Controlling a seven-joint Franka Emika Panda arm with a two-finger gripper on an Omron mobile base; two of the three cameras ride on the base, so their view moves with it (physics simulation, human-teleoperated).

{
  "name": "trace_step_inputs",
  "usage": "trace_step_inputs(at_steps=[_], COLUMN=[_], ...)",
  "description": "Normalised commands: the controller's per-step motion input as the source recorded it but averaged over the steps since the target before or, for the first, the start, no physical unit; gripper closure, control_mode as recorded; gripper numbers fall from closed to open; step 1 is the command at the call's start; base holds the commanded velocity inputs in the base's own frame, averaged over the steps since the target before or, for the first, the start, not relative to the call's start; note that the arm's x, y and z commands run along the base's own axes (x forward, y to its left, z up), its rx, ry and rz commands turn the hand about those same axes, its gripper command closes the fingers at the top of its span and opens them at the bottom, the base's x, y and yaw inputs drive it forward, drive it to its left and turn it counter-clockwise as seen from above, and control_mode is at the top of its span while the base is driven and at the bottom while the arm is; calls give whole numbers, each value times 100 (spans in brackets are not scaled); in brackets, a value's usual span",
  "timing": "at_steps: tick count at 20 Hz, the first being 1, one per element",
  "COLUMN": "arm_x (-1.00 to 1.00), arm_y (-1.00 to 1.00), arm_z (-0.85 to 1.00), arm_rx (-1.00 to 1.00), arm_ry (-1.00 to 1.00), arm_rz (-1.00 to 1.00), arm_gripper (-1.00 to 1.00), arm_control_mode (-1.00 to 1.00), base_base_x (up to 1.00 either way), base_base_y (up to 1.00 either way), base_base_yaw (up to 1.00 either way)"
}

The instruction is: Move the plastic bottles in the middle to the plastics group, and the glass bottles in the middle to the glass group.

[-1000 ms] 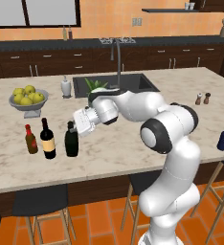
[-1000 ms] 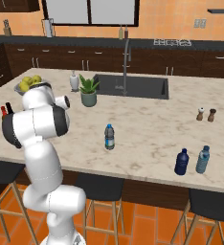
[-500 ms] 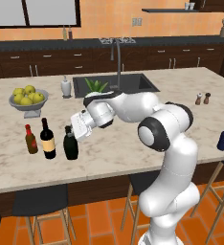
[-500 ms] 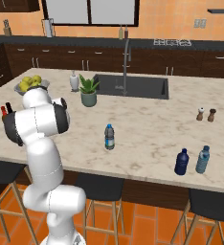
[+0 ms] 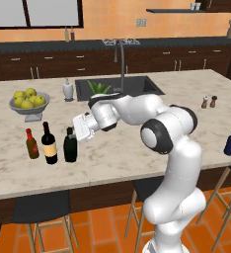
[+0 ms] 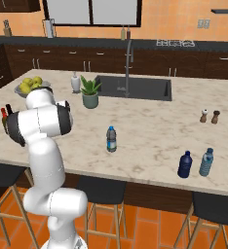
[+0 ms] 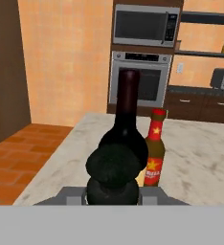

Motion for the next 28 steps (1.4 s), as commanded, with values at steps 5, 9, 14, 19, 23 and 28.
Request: trace_step_inputs(at_steps=[5, 9, 14, 19, 23, 28], arm_x=[11, 2, 2, 0, 0, 0], arm_y=[3, 29, 11, 0, 0, 0], arm_z=[-22, -42, -42, -2, 0, 0], arm_rx=[1, -2, -2, 0, 0, 0], arm_ry=[1, 1, 1, 2, 0, 0], arm_rz=[0, 0, 0, 0, 0, 0], arm_gripper=[100, 100, 100, -100, -100, -100], arm_control_mode=[-100, -100, -100, -100, -100, -100], base_base_x=[0, 0, 0, 0, 0, 0], base_base_y=[0, 0, 0, 0, 0, 0], base_base_yaw=[0, 0, 0, 0, 0, 0])
